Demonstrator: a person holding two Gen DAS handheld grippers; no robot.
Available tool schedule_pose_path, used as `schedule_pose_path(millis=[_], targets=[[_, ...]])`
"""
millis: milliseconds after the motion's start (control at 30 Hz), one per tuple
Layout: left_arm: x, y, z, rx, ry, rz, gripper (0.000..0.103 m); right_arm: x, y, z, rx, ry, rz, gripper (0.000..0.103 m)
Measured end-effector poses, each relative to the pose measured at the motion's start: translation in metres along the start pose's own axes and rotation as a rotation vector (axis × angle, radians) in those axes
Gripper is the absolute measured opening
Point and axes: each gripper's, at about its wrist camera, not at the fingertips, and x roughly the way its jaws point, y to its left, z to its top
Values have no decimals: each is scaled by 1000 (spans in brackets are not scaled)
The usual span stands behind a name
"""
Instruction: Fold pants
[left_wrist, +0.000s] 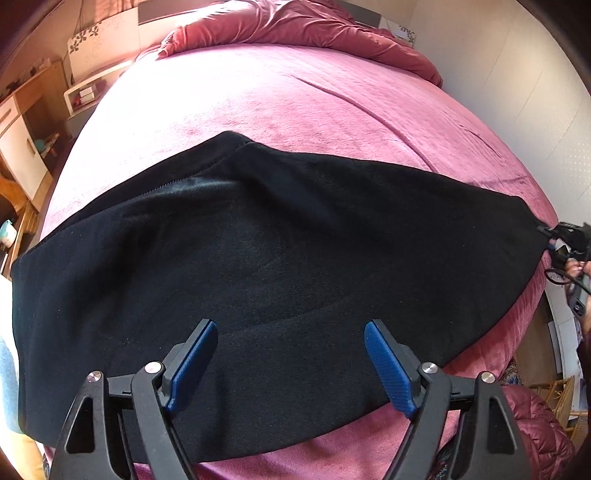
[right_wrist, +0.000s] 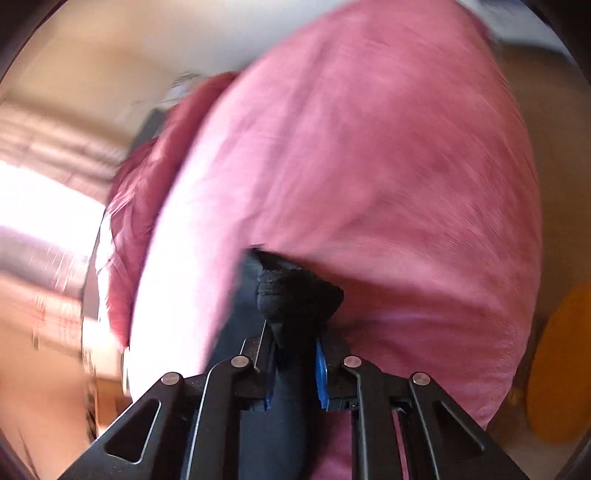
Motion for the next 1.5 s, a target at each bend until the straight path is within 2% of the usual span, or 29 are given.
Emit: schedule_pose_path(millis=[200, 300, 400, 433, 533, 633, 700, 800, 1000, 1167, 1233, 1300, 1333, 1367, 1433, 1500], targets=[[6, 15, -1, -66, 39, 19, 79, -33, 74, -21, -242, 28, 116, 17], [4, 25, 0, -101, 46, 24, 69, -42, 112, -51, -349, 75, 170, 17], [0, 41, 1, -164, 50, 15, 64, -39, 147, -84, -444, 142, 229, 17], [0, 46, 1, -193, 59, -1, 57, -38, 157, -99, -483, 167, 239, 17], [0, 60, 0, -248, 84, -50, 44, -28, 182, -149, -592, 242, 249, 17], [-5, 69, 0, -259, 65, -71, 42, -14, 201, -197, -693, 317, 244, 17], [-9, 77, -2, -273, 62, -112, 42, -1, 208, -226, -739, 371, 247, 16], [-14, 90, -5, -299, 57, -169, 42, 23, 217, -260, -781, 448, 240, 16], [-17, 101, -3, -317, 56, -258, 40, 49, 222, -320, -922, 537, 182, 16], [-18, 101, 2, -321, 59, -326, 40, 60, 219, -343, -1009, 580, 125, 25], [-17, 103, 4, -334, 68, -371, 40, 57, 217, -341, -1010, 622, 150, 36], [-15, 105, 8, -337, 74, -388, 40, 49, 214, -335, -993, 665, 212, 56], [-20, 102, 8, -336, 75, -397, 40, 44, 212, -332, -988, 675, 238, 57], [-19, 102, 8, -334, 80, -410, 40, 37, 209, -328, -990, 672, 248, 57], [-16, 103, 8, -338, 90, -426, 40, 30, 202, -322, -1019, 637, 212, 55], [-13, 100, 7, -342, 101, -435, 40, 33, 197, -321, -1046, 601, 168, 35]])
